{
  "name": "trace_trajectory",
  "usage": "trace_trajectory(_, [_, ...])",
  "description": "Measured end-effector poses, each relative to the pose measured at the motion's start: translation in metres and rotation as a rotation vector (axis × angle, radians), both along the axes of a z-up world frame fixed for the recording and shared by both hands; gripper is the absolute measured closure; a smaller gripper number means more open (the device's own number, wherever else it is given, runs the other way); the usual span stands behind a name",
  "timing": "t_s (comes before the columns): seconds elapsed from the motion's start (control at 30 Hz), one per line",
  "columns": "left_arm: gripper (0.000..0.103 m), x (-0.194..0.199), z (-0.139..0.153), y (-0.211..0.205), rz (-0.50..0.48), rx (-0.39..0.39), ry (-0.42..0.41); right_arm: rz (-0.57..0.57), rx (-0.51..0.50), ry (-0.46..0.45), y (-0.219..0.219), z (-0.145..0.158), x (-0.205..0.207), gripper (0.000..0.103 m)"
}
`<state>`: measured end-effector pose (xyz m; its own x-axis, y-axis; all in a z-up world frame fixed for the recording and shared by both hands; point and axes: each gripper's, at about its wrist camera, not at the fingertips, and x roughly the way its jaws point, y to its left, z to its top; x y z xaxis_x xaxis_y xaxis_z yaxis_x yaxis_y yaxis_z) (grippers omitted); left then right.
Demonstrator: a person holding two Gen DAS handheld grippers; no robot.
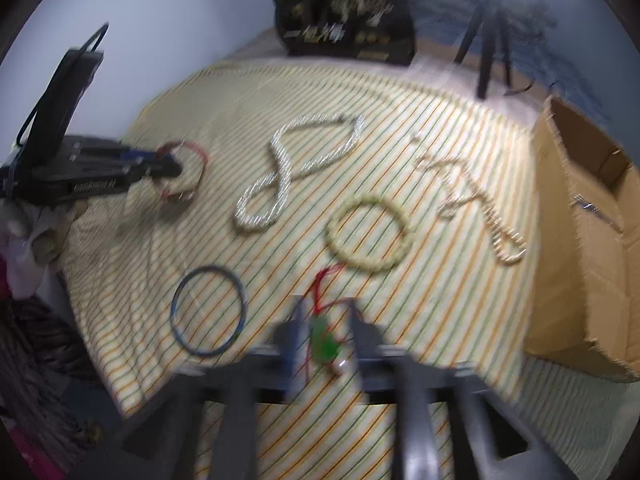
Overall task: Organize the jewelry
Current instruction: 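Carry the watch and pendant into the cardboard box and open both tools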
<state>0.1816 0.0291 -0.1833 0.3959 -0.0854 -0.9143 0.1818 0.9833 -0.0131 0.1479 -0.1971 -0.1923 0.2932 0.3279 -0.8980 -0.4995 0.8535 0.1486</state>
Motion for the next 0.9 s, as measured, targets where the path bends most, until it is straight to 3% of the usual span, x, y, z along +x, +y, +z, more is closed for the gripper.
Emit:
trace_trajectory(0.03, [0.088,0.0,0.0,0.0,0.001,-0.001,0.001,0.009,-0.02,0.002,0.002,-0.003,-0.001,0.053])
trace_trajectory(0.07, [0.088,0.0,-0.001,0.001,0.002,-0.001,0.002,0.017,-0.05,-0.001,0.004,-0.006,-0.002,0.061])
trace_trajectory(0.1, [0.088,0.001,-0.001,0.0,0.002,0.002,0.002,0.024,-0.074,0.001,0.007,-0.01,-0.002,0.076])
trace_trajectory(0.2, [0.088,0.001,-0.002,-0.001,-0.002,0.006,0.0,0.047,-0.106,0.016,0.013,-0.019,-0.003,0.088])
trace_trajectory(0.3, [0.088,0.001,0.0,-0.001,0.0,0.005,-0.008,0.059,-0.131,-0.011,0.019,-0.017,-0.003,0.089])
trace_trajectory(0.63, [0.088,-0.005,0.039,-0.004,0.013,-0.055,-0.09,-0.056,0.03,-0.098,-0.002,0.03,0.002,0.089])
trace_trajectory(0.9, [0.088,-0.012,0.08,-0.032,-0.031,-0.109,-0.179,-0.142,0.108,-0.217,-0.026,0.084,0.005,0.089])
